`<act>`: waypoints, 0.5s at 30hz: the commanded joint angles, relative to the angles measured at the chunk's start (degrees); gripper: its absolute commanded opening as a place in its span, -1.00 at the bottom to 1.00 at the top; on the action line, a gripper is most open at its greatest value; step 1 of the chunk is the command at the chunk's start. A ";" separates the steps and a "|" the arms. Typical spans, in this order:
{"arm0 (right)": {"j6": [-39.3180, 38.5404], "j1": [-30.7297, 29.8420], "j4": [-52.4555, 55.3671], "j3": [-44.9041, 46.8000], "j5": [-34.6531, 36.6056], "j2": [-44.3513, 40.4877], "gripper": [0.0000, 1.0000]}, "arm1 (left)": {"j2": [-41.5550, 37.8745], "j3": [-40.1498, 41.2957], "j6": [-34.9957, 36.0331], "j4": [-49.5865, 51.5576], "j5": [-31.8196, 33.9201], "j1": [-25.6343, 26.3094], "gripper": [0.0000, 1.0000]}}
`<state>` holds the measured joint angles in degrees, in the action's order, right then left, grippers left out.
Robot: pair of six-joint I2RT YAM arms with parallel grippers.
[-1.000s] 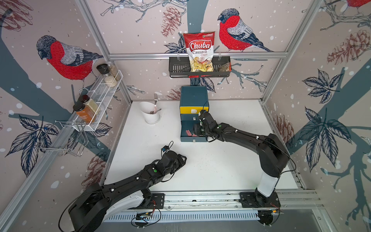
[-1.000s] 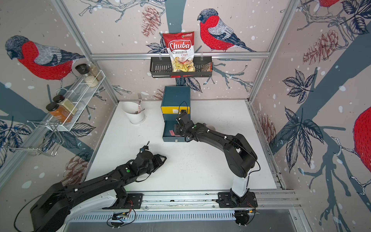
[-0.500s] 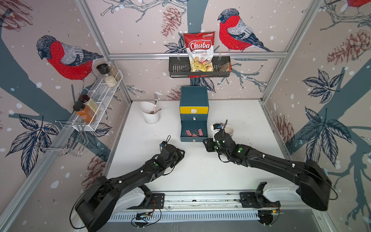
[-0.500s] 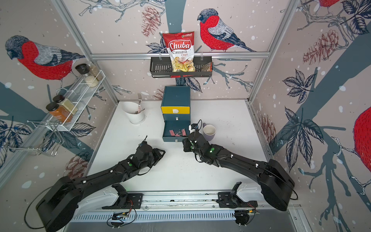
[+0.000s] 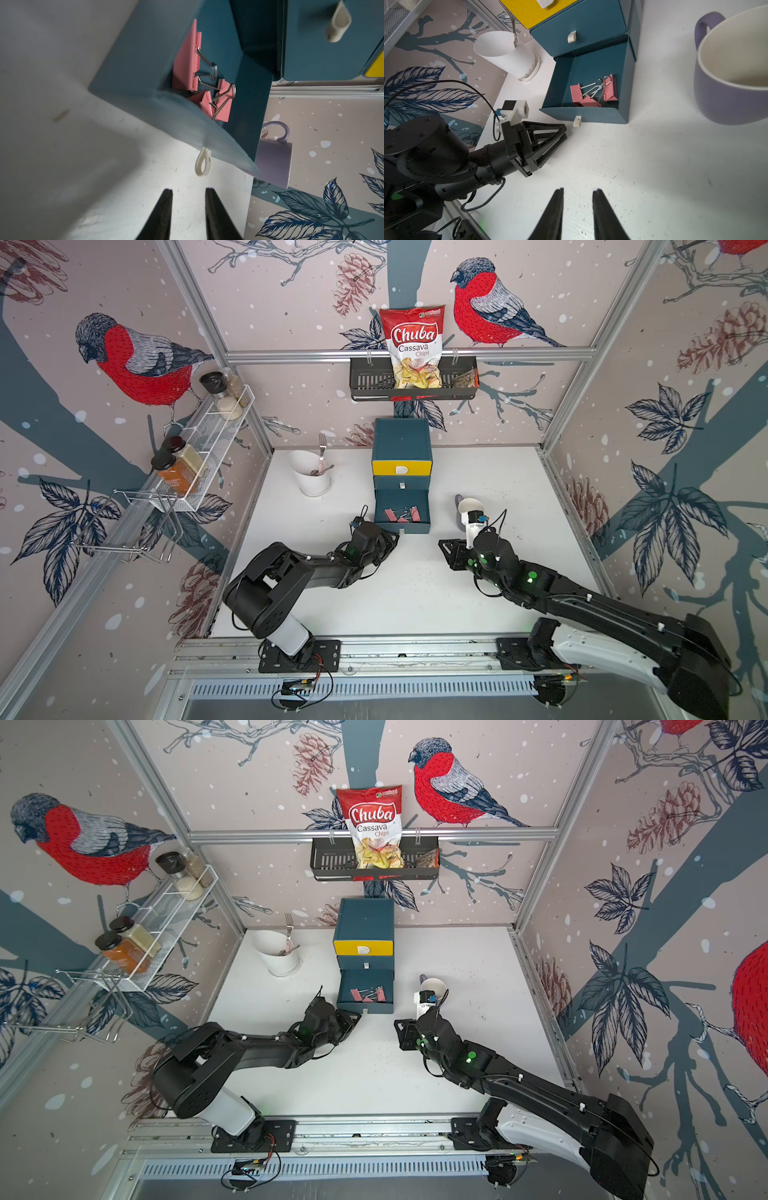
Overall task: Put the binder clips in the drawer according to color
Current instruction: Close the drawer in the storage box.
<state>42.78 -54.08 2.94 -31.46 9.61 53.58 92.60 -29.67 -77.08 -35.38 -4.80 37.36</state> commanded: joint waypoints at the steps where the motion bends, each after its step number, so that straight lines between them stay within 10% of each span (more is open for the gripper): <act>1: 0.98 -0.12 2.34 0.60 1.03 -1.80 -0.39 | 1.89 -1.53 -1.80 -5.33 -0.66 0.04 -0.36; 15: 1.58 -0.57 5.51 0.68 0.94 -5.72 -0.39 | 7.70 -6.83 -2.80 -2.64 1.08 -0.01 -0.53</act>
<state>43.81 -54.43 7.29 -30.72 9.93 48.40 99.46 -35.57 -79.55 -36.62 -4.47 37.39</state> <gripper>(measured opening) 0.306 0.235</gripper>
